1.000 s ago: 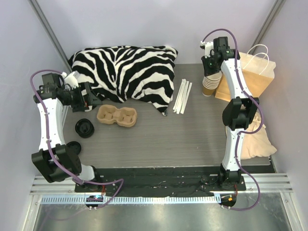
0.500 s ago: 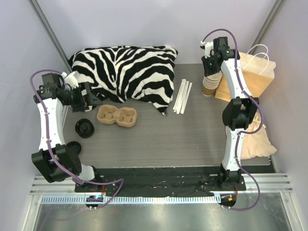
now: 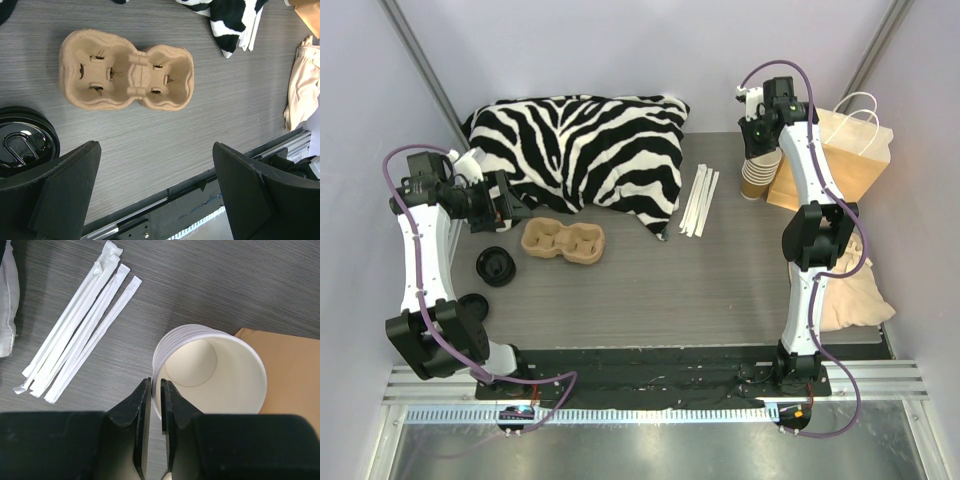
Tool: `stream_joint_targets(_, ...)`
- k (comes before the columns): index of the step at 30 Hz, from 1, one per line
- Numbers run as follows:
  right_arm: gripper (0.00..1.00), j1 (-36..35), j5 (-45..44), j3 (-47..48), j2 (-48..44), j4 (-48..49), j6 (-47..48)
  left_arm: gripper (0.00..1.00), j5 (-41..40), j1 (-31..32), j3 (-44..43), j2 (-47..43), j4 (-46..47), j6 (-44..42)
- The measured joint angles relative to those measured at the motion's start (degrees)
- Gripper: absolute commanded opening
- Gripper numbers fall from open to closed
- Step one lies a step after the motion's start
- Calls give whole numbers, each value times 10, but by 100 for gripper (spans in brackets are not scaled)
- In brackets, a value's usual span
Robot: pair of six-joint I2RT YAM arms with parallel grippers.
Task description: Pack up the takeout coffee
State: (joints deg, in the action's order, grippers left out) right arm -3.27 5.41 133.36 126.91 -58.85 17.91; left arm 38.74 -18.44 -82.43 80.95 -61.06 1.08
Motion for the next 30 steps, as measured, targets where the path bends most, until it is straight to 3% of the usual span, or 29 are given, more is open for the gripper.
stream_joint_targets(9,16,0,-2,-6,0,0,1,100,0,0,0,0,0,0)
stream_joint_targets(11,9,0,-2,-6,0,0,1,100,0,0,0,0,0,0)
stream_joint_targets(12,1,0,-2,-6,0,0,2,100,0,0,0,0,0,0)
stream_joint_targets(21,1,-4,-13,-10,-16,-4,18,100,0,0,0,0,0,0)
stream_joint_targets(30,1,-26,-64,-68,-110,7,69,100,5,1,-10,23,3,0)
